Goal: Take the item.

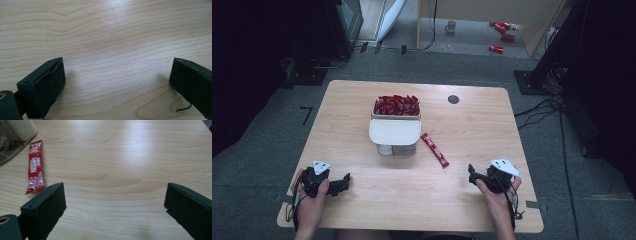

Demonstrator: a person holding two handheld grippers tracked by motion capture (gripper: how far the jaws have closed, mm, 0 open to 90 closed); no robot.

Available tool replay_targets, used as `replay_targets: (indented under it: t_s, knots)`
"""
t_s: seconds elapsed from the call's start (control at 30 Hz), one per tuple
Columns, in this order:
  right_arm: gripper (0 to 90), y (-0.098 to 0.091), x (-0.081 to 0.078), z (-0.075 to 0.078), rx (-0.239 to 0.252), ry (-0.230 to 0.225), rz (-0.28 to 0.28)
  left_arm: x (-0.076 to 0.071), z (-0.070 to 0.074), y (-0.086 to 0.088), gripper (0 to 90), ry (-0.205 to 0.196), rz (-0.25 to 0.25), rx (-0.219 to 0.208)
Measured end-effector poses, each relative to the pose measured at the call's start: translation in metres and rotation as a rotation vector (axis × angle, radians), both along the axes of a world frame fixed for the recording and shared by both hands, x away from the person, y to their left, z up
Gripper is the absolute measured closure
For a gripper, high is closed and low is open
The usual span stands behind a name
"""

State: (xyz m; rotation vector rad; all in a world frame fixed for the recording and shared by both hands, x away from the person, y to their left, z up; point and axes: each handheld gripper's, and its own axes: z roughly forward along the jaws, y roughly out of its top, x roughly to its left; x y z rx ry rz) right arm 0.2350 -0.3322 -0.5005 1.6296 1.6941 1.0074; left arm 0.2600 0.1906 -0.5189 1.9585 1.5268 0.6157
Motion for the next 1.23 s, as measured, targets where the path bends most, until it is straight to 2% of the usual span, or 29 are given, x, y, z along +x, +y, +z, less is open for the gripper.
replay_targets:
  t_s: [0.2,0.33,0.47,0.5,0.53,0.6,0.7,0.87,1.23]
  knots:
    - [3.5,-0.028,-0.009,-0.003,-0.010,0.022,-0.041,0.000,0.000,0.000,0.8,0.000,0.000,0.000]
    - [3.5,-0.040,-0.013,-0.007,-0.007,0.050,-0.040,0.000,0.000,0.000,0.8,0.000,0.000,0.000]
    - [4.2,-0.059,-0.018,-0.015,-0.025,0.102,-0.055,0.000,0.000,0.000,0.8,-0.001,0.000,0.001]
    - [4.2,-0.059,-0.018,-0.015,-0.025,0.102,-0.055,0.000,0.000,0.000,0.8,-0.001,0.000,0.001]
    - [4.8,-0.065,-0.019,-0.018,-0.028,0.129,-0.061,0.000,0.000,0.000,0.8,-0.001,0.000,0.001]
    - [5.2,-0.070,-0.020,-0.021,-0.021,0.154,-0.063,0.000,0.000,0.000,0.8,0.000,-0.001,0.001]
    - [5.2,-0.074,-0.021,-0.023,-0.017,0.179,-0.053,0.000,0.000,0.000,0.8,-0.001,0.000,0.000]
    - [4.2,-0.074,-0.022,-0.025,-0.082,0.182,-0.014,-0.001,0.000,-0.002,0.8,0.000,0.000,0.003]
    - [3.6,-0.073,-0.021,-0.026,-0.083,0.181,-0.009,-0.001,0.000,-0.002,0.8,0.000,0.000,0.002]
